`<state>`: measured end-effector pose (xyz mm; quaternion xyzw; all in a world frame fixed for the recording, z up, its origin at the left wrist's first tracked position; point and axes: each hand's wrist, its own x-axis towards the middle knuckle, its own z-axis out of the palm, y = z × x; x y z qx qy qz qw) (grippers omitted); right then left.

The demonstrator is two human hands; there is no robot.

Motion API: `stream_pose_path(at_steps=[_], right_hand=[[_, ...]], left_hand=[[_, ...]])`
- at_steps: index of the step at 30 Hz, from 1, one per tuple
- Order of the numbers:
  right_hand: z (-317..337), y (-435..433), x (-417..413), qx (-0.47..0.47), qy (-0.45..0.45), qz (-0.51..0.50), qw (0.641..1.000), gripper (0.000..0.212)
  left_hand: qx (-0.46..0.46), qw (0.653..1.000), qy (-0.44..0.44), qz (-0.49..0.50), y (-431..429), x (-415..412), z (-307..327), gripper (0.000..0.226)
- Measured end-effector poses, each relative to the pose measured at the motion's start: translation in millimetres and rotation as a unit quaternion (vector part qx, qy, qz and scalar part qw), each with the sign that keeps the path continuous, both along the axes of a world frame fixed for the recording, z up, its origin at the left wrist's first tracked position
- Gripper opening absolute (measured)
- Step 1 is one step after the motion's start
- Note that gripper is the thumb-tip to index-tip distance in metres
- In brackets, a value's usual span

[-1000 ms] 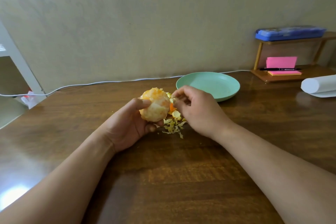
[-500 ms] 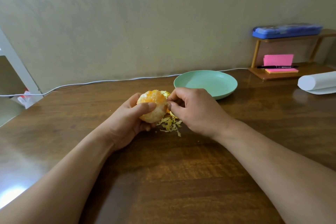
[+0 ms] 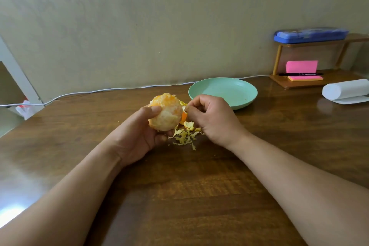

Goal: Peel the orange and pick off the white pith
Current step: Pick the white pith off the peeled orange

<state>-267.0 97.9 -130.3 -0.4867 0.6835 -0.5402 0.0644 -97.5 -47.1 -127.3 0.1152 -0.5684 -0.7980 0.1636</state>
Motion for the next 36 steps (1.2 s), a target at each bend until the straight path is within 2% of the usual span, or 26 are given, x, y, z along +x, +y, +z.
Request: stream_pose_path(at_steps=[4,7,9,12,13,15,16,20,22,23,25,27,29,31,33,36], right_hand=[[0,0,-4,0.073,0.020,0.002,0.997,0.020],[-1,2,-2,0.130,0.108,-0.002,0.986,0.026],[0,1,-3,0.128,0.164,-0.026,0.978,0.017],[2,1,-4,0.124,0.227,-0.054,0.965,0.025],[2,0,-3,0.117,0.246,-0.054,0.961,0.023],[3,-1,-2,0.111,0.275,-0.042,0.954,0.003],[3,-1,-1,0.115,0.281,-0.038,0.952,0.008],[0,-2,1,0.131,0.269,-0.020,0.954,0.012],[-1,-3,2,0.138,0.273,-0.031,0.951,0.021],[-1,-4,2,0.128,0.278,-0.037,0.951,0.020],[-2,-6,4,0.095,0.280,-0.050,0.954,0.007],[0,-8,7,0.068,0.266,-0.062,0.959,0.012],[1,-9,10,0.037,0.236,-0.060,0.969,0.013],[2,-7,14,0.012,0.167,-0.035,0.985,0.013],[3,-5,17,0.012,0.109,-0.009,0.994,0.014],[0,-6,21,0.028,0.082,0.008,0.996,0.010]], left_hand=[[0.026,1.000,0.016,0.002,-8,3,2,0.089],[0.042,0.998,0.011,0.047,-14,2,3,0.081],[0.048,0.996,0.007,0.072,-15,1,3,0.078],[0.054,0.995,0.004,0.085,-14,-1,3,0.076],[0.054,0.995,0.002,0.087,-13,-1,3,0.075],[0.053,0.995,-0.001,0.089,-13,-2,3,0.074],[0.053,0.995,-0.002,0.089,-13,-2,2,0.073],[0.053,0.995,-0.004,0.087,-11,-3,3,0.072],[0.056,0.995,-0.006,0.086,-10,-4,3,0.070],[0.058,0.995,-0.004,0.086,-10,-4,3,0.071],[0.060,0.995,-0.002,0.086,-10,-5,3,0.074],[0.056,0.995,0.000,0.088,-10,-5,3,0.076],[0.045,0.995,0.002,0.090,-9,-4,3,0.079],[0.033,0.996,0.006,0.087,-10,-5,2,0.080],[0.025,0.997,0.009,0.079,-10,-6,0,0.072],[0.023,0.998,0.000,0.060,-9,-9,-2,0.064]])
